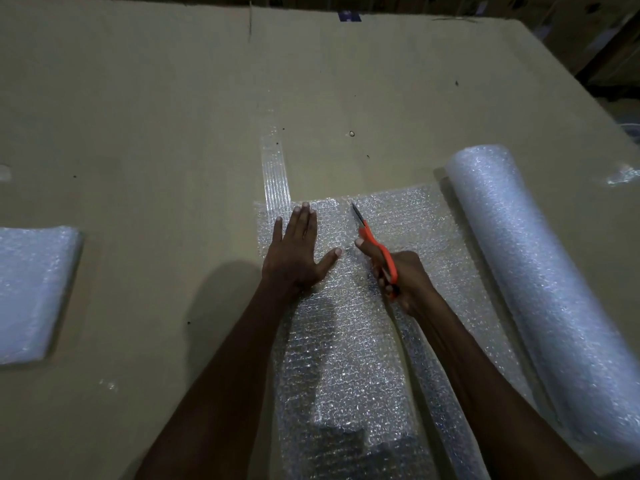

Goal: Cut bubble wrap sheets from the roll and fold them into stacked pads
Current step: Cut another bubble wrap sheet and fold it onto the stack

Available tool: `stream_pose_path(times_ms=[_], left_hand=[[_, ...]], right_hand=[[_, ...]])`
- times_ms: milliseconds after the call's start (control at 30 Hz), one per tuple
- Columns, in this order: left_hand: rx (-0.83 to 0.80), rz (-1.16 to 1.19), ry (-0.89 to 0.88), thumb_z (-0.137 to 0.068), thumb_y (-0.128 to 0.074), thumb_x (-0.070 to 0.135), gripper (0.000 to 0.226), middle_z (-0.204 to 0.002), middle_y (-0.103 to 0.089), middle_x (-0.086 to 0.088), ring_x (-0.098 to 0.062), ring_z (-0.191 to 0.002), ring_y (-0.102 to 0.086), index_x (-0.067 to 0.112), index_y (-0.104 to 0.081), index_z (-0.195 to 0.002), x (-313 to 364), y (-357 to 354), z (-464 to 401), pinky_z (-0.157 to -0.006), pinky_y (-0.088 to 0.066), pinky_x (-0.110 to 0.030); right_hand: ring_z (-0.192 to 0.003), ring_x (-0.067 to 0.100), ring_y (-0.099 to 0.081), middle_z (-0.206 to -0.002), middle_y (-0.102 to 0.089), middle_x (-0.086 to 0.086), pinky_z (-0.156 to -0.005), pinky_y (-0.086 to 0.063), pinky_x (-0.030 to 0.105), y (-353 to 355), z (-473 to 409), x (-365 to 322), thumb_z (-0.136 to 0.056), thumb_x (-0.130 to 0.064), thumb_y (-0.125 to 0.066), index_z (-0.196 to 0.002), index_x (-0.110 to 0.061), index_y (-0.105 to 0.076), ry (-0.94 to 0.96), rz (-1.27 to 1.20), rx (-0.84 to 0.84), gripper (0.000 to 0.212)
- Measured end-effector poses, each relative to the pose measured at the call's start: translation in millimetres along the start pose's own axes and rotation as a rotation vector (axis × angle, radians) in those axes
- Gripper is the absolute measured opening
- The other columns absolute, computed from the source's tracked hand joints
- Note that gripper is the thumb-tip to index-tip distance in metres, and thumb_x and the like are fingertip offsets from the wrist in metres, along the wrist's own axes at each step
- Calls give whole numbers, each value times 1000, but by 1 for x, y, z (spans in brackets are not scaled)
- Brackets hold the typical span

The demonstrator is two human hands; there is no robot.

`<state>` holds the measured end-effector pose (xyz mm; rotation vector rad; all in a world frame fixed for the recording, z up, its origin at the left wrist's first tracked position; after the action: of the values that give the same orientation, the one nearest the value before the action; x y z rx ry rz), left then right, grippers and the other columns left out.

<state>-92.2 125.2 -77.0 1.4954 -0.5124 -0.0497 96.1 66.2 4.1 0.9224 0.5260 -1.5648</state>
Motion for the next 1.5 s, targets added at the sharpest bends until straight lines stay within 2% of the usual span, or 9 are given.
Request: stream_pose_path(times_ms=[200, 367, 533, 700, 867, 1000, 1167, 1333, 1500], left_hand=[[11, -3, 1, -90, -10, 76, 98, -167, 5, -10, -21, -154, 7, 6, -3, -159, 0, -1, 3, -124, 6, -48], [47, -9, -10, -94, -18, 73, 95, -167, 0, -12, -22, -154, 3, 5, -7, -159, 0, -3, 5, -124, 1, -50], [18, -18, -5, -95, -17, 73, 94, -167, 4, -11, -21, -154, 7, 5, -3, -159, 0, -2, 4, -124, 4, -49], [11, -15, 0, -95, -16, 74, 94, -167, 6, -11, -21, -154, 8, 6, -1, -159, 1, -2, 5, -124, 4, -49], [-9, -15, 3, -95, -16, 74, 94, -167, 9, -10, -21, -154, 11, 7, 2, -158, 0, -1, 5, -123, 7, -48], [16, -16, -3, -94, -15, 74, 95, -167, 5, -11, -21, -154, 8, 5, -3, -159, 1, -1, 6, -123, 7, -48], [22, -14, -3, -93, -13, 75, 96, -167, 4, -11, -22, -154, 7, 5, -4, -159, 1, -1, 7, -124, 5, -48], [31, -24, -1, -95, -17, 74, 95, -167, 4, -11, -22, -154, 7, 5, -3, -159, 2, -1, 8, -124, 5, -48], [56, -48, 8, -95, -19, 73, 94, -167, 1, -12, -23, -154, 3, 4, -6, -159, 2, -3, 10, -124, 2, -50]], right_hand=[[-36, 12, -41, -51, -53, 5, -35, -31, 20, -1, -2, 1, -72, -44, -89, -61, -9, -62, 3, 22, -3, 45], [-35, 11, -40, -51, -52, 5, -34, -31, 19, -4, -2, -4, -75, -41, -88, -63, -8, -64, 9, -16, -15, 43], [-34, 11, -40, -52, -53, 6, -34, -31, 19, -2, -3, -1, -75, -37, -89, -63, -8, -63, 6, -6, -2, 41], [-37, 12, -41, -51, -54, 6, -34, -32, 19, -5, -3, -5, -74, -42, -89, -62, -8, -66, 8, -7, -3, 43], [-35, 10, -42, -53, -55, 6, -33, -33, 19, -4, -6, -8, -74, -36, -90, -64, -8, -65, 6, -12, -7, 39], [-37, 13, -41, -52, -54, 6, -35, -32, 19, -5, -9, -10, -71, -42, -91, -63, -8, -64, -4, 6, -10, 44], [-32, 10, -41, -51, -54, 7, -33, -32, 18, -4, -6, -10, -76, -34, -88, -62, -6, -63, 5, 13, -14, 41], [-34, 11, -40, -47, -52, 4, -34, -32, 18, -6, -6, -11, -77, -40, -88, -59, -8, -62, 12, -9, -31, 44], [-31, 10, -39, -47, -51, 6, -32, -31, 18, -7, -5, -9, -78, -29, -88, -58, -8, -64, 13, -54, -17, 38]])
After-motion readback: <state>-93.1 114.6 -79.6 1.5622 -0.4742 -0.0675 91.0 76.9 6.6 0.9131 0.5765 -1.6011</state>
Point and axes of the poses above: each hand's wrist, its own z-axis away from the middle knuckle, its own y-axis out of the back of the hand, x = y × z, the point moved 1 cm from there along -z, towards the middle knuckle
